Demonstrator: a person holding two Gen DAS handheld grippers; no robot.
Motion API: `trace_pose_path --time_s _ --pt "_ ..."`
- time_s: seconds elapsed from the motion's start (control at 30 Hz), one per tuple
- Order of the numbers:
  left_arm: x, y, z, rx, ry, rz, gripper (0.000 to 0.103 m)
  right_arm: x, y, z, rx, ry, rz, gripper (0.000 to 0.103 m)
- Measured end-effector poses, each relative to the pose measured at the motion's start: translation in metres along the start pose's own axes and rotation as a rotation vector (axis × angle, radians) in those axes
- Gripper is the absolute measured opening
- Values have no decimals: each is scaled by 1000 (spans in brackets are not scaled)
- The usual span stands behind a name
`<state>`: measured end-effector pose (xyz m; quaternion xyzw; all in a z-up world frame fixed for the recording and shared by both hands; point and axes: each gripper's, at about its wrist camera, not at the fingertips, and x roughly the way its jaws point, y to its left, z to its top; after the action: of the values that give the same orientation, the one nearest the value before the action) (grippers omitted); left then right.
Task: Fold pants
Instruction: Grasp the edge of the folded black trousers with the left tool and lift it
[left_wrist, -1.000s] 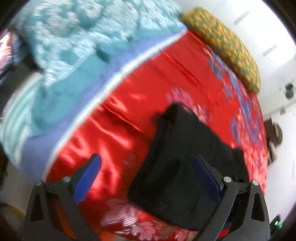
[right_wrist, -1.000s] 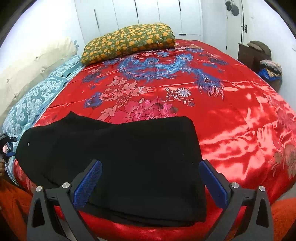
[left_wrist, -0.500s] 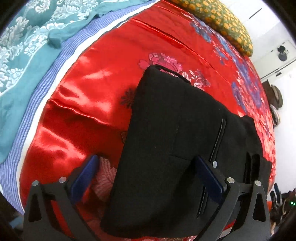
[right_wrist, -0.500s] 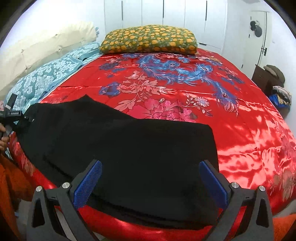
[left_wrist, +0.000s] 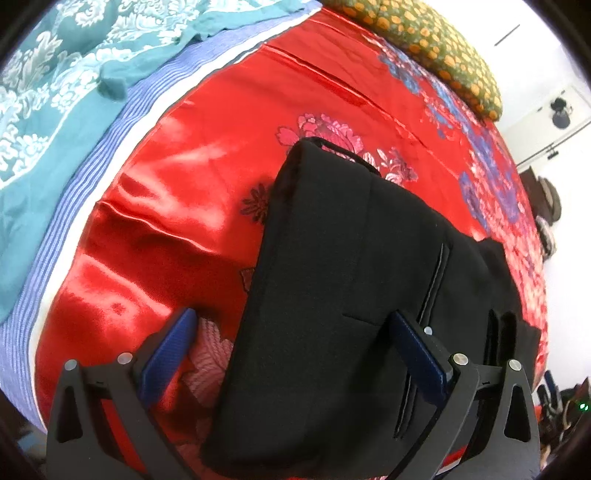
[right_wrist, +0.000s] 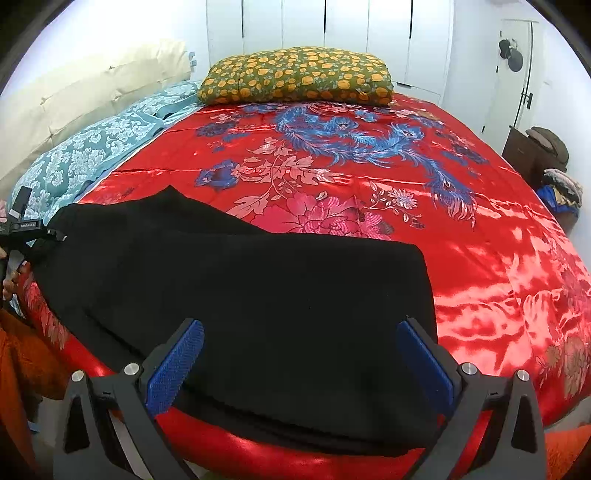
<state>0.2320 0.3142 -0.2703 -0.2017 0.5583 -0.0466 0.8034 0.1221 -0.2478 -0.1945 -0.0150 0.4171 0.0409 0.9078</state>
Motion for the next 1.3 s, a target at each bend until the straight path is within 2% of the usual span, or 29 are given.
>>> trace_pose_path --time_s 0.6,0.67,0.7,0.73,0.83,0.93,1.03,1.13,1.3 --pt "4 -3 5 32 29 -4 103 2 1 -1 -13 14 2 103" --pt "2 -2 6 33 30 -17 94 2 2 -1 -20 15 2 103" --pt "0 -3 5 33 26 -47 68 2 2 -1 -22 15 2 103" --pt "-1 -3 5 24 34 -104 53 2 3 -2 -23 15 2 103" --pt "-4 -6 3 20 31 -124 39 3 3 -1 -20 19 2 103" --pt "-9 -8 1 11 15 -127 28 4 2 -1 -18 21 0 103" --pt "-17 -10 -1 -25 -1 -146 23 4 2 -1 -20 18 2 103" --pt "-27 -14 -3 -68 -17 -160 21 3 2 -1 -19 14 4 103" --pt "-46 -17 -13 -148 -50 -228 20 0 -2 1 -2 3 11 103"
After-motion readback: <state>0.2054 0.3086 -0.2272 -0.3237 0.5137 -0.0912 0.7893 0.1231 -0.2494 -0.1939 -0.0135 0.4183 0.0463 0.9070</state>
